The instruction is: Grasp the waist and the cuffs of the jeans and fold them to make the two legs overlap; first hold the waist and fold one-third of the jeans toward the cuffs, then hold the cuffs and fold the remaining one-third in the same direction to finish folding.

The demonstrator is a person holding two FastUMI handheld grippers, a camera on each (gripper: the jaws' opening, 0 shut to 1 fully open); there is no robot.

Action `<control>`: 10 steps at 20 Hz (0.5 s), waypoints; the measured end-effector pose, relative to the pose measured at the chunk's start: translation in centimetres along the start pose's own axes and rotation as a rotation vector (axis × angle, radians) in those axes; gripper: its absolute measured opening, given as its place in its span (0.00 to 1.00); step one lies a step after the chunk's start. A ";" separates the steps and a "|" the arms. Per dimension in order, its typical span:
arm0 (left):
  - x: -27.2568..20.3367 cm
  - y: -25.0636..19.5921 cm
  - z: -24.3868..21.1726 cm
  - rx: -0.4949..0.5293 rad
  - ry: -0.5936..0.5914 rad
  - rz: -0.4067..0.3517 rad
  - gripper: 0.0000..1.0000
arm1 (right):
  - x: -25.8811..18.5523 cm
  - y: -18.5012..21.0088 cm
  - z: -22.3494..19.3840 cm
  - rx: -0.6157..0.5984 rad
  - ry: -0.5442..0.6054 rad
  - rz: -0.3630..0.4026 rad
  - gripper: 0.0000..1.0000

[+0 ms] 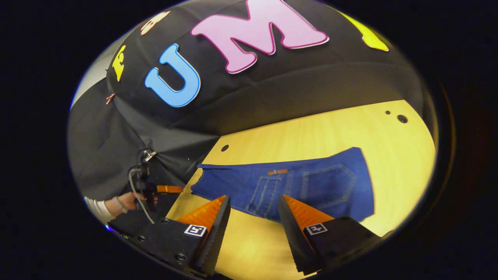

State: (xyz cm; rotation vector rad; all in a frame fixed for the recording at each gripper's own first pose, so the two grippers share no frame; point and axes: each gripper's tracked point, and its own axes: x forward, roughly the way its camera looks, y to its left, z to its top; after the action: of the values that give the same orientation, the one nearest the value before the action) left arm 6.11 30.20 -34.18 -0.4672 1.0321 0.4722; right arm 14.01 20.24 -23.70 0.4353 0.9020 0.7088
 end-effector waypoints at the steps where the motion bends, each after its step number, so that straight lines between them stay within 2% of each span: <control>1: 1.2 -0.3 0.6 -0.041 0.030 -0.016 0.97 | -1.7 -1.3 -0.5 -0.002 -0.005 -0.036 0.77; 2: 2.3 -0.7 0.9 -0.080 0.057 -0.036 0.97 | -3.3 -2.8 -1.0 -0.002 -0.012 -0.073 0.77; 4: 4.0 -0.6 1.4 -0.120 0.113 -0.027 0.97 | -5.9 -4.7 -1.9 0.024 -0.019 -0.129 0.77; 7: 5.7 1.1 0.8 -0.016 0.230 0.064 0.97 | -8.7 -6.6 -2.1 0.063 -0.057 -0.199 0.77; 9: 6.6 2.2 -0.8 0.012 0.333 0.135 0.95 | -9.7 -6.9 -1.6 0.082 -0.090 -0.220 0.79; 10: 7.0 1.9 0.0 0.034 0.315 0.139 0.95 | -10.2 -7.2 -1.6 0.089 -0.100 -0.231 0.79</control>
State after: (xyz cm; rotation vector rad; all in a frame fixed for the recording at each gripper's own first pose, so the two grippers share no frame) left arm 8.06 32.81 -40.67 -0.4502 1.3800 0.5136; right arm 11.07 8.06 -23.36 0.4328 0.8753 0.4334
